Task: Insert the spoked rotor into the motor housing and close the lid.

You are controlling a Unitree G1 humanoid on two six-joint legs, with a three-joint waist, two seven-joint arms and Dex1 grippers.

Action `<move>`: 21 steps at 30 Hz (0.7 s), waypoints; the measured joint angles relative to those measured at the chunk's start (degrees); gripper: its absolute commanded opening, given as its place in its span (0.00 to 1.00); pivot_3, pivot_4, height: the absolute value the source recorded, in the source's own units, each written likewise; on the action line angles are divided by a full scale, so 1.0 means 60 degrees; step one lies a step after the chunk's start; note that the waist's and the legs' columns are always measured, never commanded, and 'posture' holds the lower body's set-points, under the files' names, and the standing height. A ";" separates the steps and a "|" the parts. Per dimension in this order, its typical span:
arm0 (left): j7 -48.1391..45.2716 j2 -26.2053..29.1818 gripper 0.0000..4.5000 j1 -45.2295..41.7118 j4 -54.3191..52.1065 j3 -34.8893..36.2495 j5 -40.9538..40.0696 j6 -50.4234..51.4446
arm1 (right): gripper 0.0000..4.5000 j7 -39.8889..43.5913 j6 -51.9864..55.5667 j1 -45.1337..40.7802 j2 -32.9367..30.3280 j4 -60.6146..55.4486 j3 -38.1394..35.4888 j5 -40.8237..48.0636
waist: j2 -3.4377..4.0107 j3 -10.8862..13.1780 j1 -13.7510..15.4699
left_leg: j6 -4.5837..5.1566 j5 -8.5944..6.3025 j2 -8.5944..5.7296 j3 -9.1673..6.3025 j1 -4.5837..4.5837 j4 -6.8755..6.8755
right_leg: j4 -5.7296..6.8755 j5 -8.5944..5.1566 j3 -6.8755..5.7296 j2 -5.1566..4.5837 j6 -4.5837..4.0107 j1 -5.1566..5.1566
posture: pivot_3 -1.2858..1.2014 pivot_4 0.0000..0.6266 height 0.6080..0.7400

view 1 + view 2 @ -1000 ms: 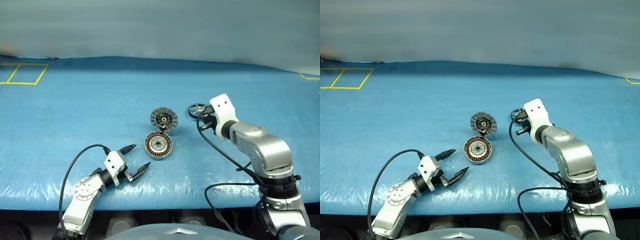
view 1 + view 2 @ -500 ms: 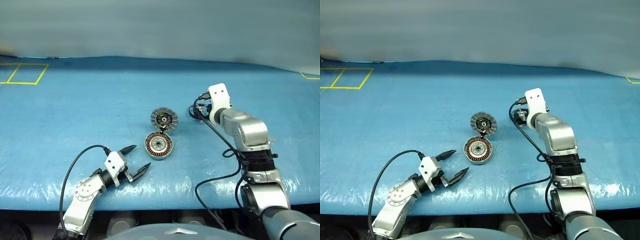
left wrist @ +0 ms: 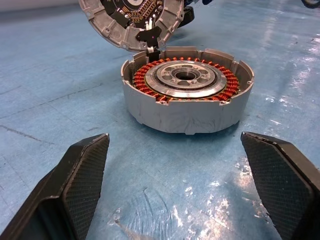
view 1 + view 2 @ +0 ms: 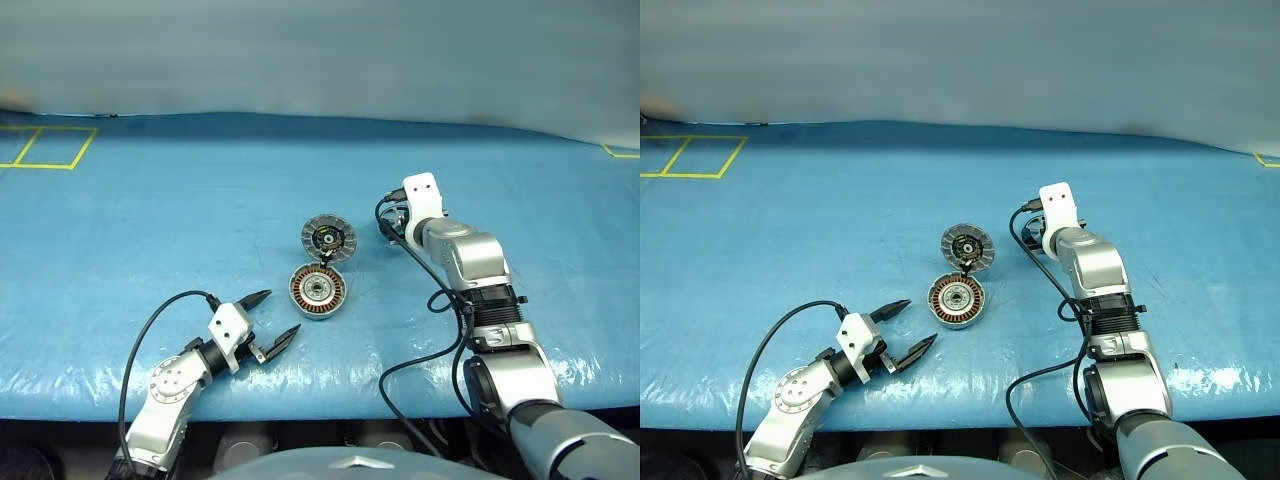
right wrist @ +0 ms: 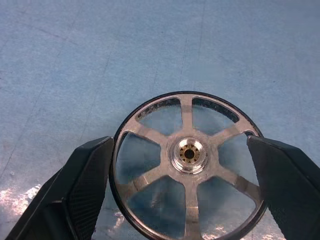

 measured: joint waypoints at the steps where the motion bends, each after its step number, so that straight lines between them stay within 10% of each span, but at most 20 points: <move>1: 0.0001 0.0000 1.00 0.0017 0.0000 0.0000 0.0001 0.0000 | 1.00 -0.0004 0.0017 0.0007 0.0029 -0.0004 -0.0052 0.0009 | 0.0000 0.0000 -0.0002 | 0.0000 0.0000 0.0000 0.0000 0.0001 0.0001 | 0.0001 0.0000 0.0000 0.0000 0.0000 0.0001 | 0.52 0.24 1.00; 8: 0.0004 -0.0002 1.00 0.0022 0.0000 -0.0003 0.0003 0.0000 | 0.72 -0.0144 0.0375 0.0510 0.0240 -0.0677 -0.0432 0.0085 | 0.0001 -0.0004 -0.0001 | 0.0001 0.0000 0.0003 0.0001 0.0008 0.0005 | 0.0001 0.0001 0.0001 0.0000 0.0002 0.0010 | 0.52 0.24 1.00; 21: -0.0012 -0.0001 1.00 0.0002 0.0001 -0.0026 0.0003 0.0000 | 0.72 0.0100 0.0936 0.0839 0.0287 -0.1477 -0.0740 0.0387 | 0.0004 -0.0004 -0.0020 | 0.0001 0.0001 0.0003 0.0000 0.0009 0.0002 | 0.0004 0.0000 0.0001 0.0001 0.0000 0.0007 | 0.52 0.24 1.00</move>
